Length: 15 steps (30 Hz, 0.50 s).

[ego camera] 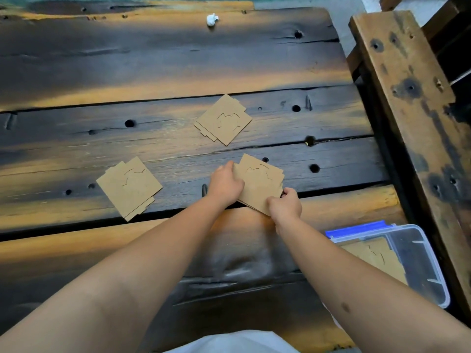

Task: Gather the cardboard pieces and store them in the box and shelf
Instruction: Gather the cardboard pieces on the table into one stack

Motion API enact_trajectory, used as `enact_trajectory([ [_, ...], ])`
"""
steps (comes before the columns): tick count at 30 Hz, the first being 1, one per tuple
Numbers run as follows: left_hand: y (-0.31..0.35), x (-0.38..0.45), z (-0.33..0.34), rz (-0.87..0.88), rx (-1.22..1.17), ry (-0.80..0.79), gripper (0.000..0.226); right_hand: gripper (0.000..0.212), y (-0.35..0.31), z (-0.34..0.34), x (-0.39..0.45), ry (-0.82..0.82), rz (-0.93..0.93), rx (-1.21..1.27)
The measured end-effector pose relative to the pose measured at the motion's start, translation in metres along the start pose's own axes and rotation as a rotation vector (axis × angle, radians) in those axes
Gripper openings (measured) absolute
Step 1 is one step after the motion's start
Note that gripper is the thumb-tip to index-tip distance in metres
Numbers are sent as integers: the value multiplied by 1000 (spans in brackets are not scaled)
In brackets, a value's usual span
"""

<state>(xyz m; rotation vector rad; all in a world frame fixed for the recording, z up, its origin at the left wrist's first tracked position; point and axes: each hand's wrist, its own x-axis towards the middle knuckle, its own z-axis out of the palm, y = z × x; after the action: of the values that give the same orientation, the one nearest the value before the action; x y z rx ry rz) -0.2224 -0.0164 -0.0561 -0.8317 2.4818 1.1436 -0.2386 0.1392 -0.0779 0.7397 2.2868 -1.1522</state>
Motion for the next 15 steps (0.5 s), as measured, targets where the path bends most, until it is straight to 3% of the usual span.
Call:
enact_trajectory([
  [3, -2, -3, 1, -53, -2, -9, 20, 30, 1, -3, -1, -10, -11, 0],
  [5, -7, -6, 1, -106, -20, -26, 18, 28, 1, -5, -2, -20, -11, 9],
  [11, -34, -23, -3, -121, -60, -36, 42, 27, 8, -4, -15, -96, -71, 25],
  [15, -54, -43, -18, -136, -115, -22, 44, 19, 13, 5, -30, -196, -180, -66],
])
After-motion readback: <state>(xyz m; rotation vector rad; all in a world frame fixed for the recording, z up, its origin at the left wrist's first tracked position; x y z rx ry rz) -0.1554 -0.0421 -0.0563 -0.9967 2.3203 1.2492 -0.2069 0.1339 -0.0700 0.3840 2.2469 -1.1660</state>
